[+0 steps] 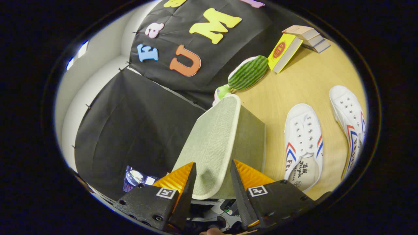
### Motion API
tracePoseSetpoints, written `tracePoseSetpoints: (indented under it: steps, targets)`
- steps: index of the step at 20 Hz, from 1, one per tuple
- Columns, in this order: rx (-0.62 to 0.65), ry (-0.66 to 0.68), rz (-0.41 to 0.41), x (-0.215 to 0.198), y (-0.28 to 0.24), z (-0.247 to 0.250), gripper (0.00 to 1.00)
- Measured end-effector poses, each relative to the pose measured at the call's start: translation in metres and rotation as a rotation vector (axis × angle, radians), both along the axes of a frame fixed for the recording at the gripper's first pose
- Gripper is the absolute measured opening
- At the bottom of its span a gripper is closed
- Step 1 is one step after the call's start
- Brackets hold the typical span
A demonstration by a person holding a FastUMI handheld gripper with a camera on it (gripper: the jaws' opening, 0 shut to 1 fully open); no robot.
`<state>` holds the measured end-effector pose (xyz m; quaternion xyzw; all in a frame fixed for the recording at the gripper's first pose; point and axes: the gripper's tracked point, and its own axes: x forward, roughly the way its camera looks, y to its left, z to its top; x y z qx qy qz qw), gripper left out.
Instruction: Open the storage box then place both shoes into the box .Put the left shoe in first, then the right shoe, with the right side of both shoes facing outward in a uniform manner.
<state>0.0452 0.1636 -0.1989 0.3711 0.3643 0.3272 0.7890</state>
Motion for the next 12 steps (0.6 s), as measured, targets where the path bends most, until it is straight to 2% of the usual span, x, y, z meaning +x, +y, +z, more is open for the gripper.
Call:
tracePoseSetpoints:
  steps: [5, 6, 9, 12]
  targets:
    - [-0.015, -0.013, -0.033, 0.007, -0.004, 0.005, 0.27]
    - [-0.002, -0.006, -0.033, 0.007, -0.003, 0.008, 0.16]
    - [0.041, -0.01, -0.03, 0.005, 0.0, 0.025, 0.07]
    - [0.05, -0.054, -0.012, -0.002, 0.01, 0.05, 0.05]
